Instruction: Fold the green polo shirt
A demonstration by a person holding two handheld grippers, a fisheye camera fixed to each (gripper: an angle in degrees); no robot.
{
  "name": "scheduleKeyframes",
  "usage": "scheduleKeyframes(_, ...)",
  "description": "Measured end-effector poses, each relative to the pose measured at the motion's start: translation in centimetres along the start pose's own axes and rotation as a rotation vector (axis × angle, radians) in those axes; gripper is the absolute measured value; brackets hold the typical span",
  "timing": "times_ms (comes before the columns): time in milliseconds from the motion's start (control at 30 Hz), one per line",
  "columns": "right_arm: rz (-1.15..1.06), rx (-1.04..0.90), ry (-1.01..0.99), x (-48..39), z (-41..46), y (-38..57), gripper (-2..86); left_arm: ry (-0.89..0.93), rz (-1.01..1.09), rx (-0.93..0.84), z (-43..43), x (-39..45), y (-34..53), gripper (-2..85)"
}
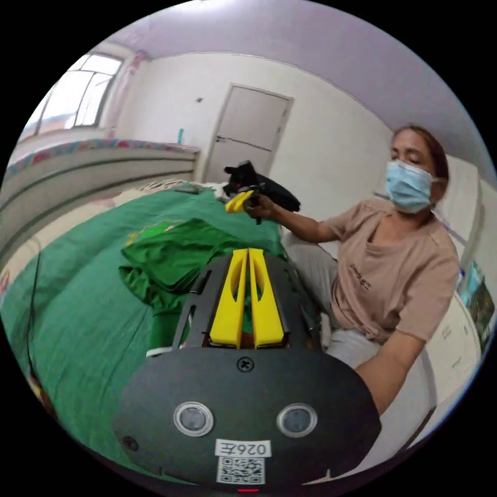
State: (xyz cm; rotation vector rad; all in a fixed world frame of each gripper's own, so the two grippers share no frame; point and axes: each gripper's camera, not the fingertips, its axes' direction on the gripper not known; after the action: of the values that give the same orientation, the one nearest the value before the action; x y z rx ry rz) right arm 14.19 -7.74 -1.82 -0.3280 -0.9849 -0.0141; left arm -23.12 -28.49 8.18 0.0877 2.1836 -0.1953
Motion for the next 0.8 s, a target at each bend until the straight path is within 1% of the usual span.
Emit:
scheduleKeyframes(33,0.059,-0.048,0.009,0.9,2.3,-0.8,8.3,-0.053,-0.144,-0.040,1.2,-2.1,-0.2,-1.0)
scheduleKeyframes(100,0.105,-0.111,0.012,1.6,5.7,-2.0,10.8,-0.067,-0.266,-0.126,3.5,-4.4,-0.2,-1.0)
scheduleKeyframes(133,0.099,-0.166,0.008,1.6,7.8,-2.8,11.5,0.002,-0.229,-0.197,5.5,-4.8,-0.4,-1.0)
scheduleKeyframes(167,0.044,-0.261,-0.042,1.1,9.7,-3.4,6.3,0.060,-0.182,-0.242,6.6,-4.6,-0.6,-1.0)
scheduleKeyframes(200,0.003,-0.314,-0.083,0.7,10.6,-3.7,3.7,0.169,-0.083,-0.359,8.7,-3.7,-1.0,-1.0)
scheduleKeyframes(233,-0.083,-0.407,-0.144,-0.4,11.8,-3.9,2.1,0.233,0.036,-0.491,10.6,-2.0,-1.4,-0.9)
scheduleKeyframes(267,-0.211,-0.508,-0.180,-2.3,12.5,-3.8,1.2,0.256,0.106,-0.552,11.4,-0.9,-1.4,-0.9)
scheduleKeyframes(300,-0.293,-0.563,-0.204,-3.4,12.7,-3.5,1.1,0.298,0.231,-0.634,12.1,1.1,-1.4,-0.9)
scheduleKeyframes(333,-0.473,-0.686,-0.296,-5.9,12.7,-2.4,1.5,0.348,0.330,-0.653,11.8,2.7,-1.4,-0.8)
scheduleKeyframes(367,-0.620,-0.798,-0.395,-8.0,12.3,-1.0,2.4,0.356,0.358,-0.642,11.3,3.2,-1.5,-0.8)
scheduleKeyframes(400,-0.672,-0.846,-0.426,-8.7,12.0,-0.3,3.5,0.337,0.372,-0.590,9.9,3.3,-2.0,-0.8)
scheduleKeyframes(433,-0.725,-0.912,-0.440,-9.3,11.4,0.3,5.5,0.290,0.348,-0.494,7.9,2.7,-2.5,-0.7)
scheduleKeyframes(467,-0.693,-0.889,-0.428,-8.6,10.5,0.0,5.7,0.264,0.327,-0.433,6.8,2.2,-2.7,-0.7)
scheduleKeyframes(500,-0.657,-0.845,-0.414,-8.0,10.0,-0.6,5.7,0.198,0.265,-0.292,4.4,0.9,-3.0,-0.6)
scheduleKeyframes(533,-0.554,-0.723,-0.374,-6.1,8.7,-2.1,6.5,0.101,0.162,-0.124,2.0,-0.9,-3.1,-0.5)
scheduleKeyframes(567,-0.411,-0.583,-0.312,-3.6,7.5,-3.8,7.9,0.042,0.093,-0.038,1.0,-1.9,-3.1,-0.4)
scheduleKeyframes(600,-0.329,-0.508,-0.281,-2.2,7.0,-4.7,8.9,-0.086,-0.066,0.105,-0.6,-3.8,-2.8,0.0)
scheduleKeyframes(633,-0.149,-0.365,-0.231,0.6,6.0,-6.0,10.8,-0.205,-0.157,0.165,-1.0,-4.9,-2.6,0.6)
scheduleKeyframes(667,-0.008,-0.251,-0.195,3.0,5.4,-6.5,12.5,-0.266,-0.187,0.167,-0.8,-5.3,-2.6,3.2)
scheduleKeyframes(700,0.043,-0.194,-0.177,3.9,5.1,-6.5,13.0,-0.392,-0.253,0.144,-0.1,-6.0,-2.8,8.5)
scheduleKeyframes(733,0.113,-0.113,-0.134,5.2,5.0,-6.4,14.1,-0.474,-0.289,0.105,1.1,-6.8,-3.4,15.0)
scheduleKeyframes(767,0.163,-0.087,-0.079,5.9,5.5,-6.3,14.1,-0.495,-0.307,0.080,1.8,-7.2,-3.7,18.3)
scheduleKeyframes(800,0.171,-0.086,-0.055,6.0,5.9,-6.2,14.1,-0.509,-0.329,0.028,3.4,-8.1,-4.4,18.9)
